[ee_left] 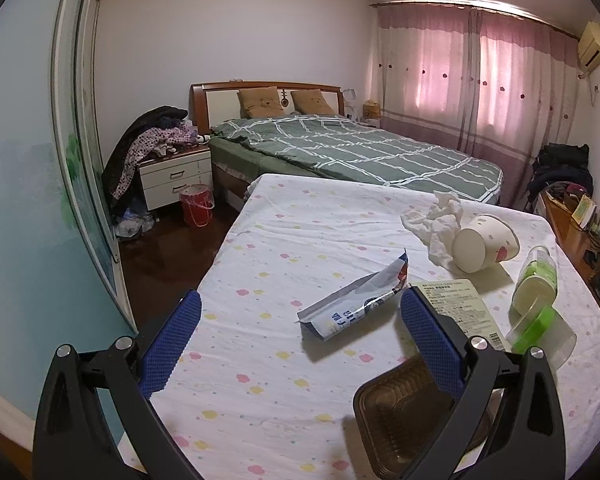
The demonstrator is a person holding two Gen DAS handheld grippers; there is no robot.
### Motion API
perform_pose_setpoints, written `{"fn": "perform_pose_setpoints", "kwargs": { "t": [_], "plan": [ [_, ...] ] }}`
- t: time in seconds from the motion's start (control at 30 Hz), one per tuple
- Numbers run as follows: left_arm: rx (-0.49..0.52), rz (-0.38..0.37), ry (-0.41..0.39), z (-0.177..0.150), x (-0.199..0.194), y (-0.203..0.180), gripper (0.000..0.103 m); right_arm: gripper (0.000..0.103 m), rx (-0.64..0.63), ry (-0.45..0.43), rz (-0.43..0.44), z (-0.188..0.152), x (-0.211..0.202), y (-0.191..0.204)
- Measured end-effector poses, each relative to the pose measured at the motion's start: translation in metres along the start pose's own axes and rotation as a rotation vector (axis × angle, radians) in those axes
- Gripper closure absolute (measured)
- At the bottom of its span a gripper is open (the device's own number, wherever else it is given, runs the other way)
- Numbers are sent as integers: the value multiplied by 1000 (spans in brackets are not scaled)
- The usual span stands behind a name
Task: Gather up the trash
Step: 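Grasp the green plastic bag with the right tool and lift it toward the bin, then open the right tool over the bin while the left tool grasps the brown square plastic tray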
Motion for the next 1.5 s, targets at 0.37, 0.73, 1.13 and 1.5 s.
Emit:
{"fn": "perform_pose_setpoints", "kwargs": {
  "t": [0.37,0.73,1.13,1.5],
  "plan": [
    [14,-17,-9,0,-4,-4,5,49,-70,-36,35,-5,-14,21],
    [34,-227,30,-7,-10,-29,5,48,-106,8,117,-16,-14,41],
    [-33,-302,261,-39,4,-44,5,46,-102,21,147,-17,-14,43],
    [-133,-383,374,-56,18,-43,6,46,-90,30,176,-18,-16,44]
  ]
}}
Point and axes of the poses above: each gripper's, at about its wrist camera, not at the fingertips, and x roughly the way its jaws point, y to its left, z to its top, the point moved 4 cm from there along x, roughly the way its jaws point, and after that the axes turned 8 degrees about -y, right-handed, at the moved point
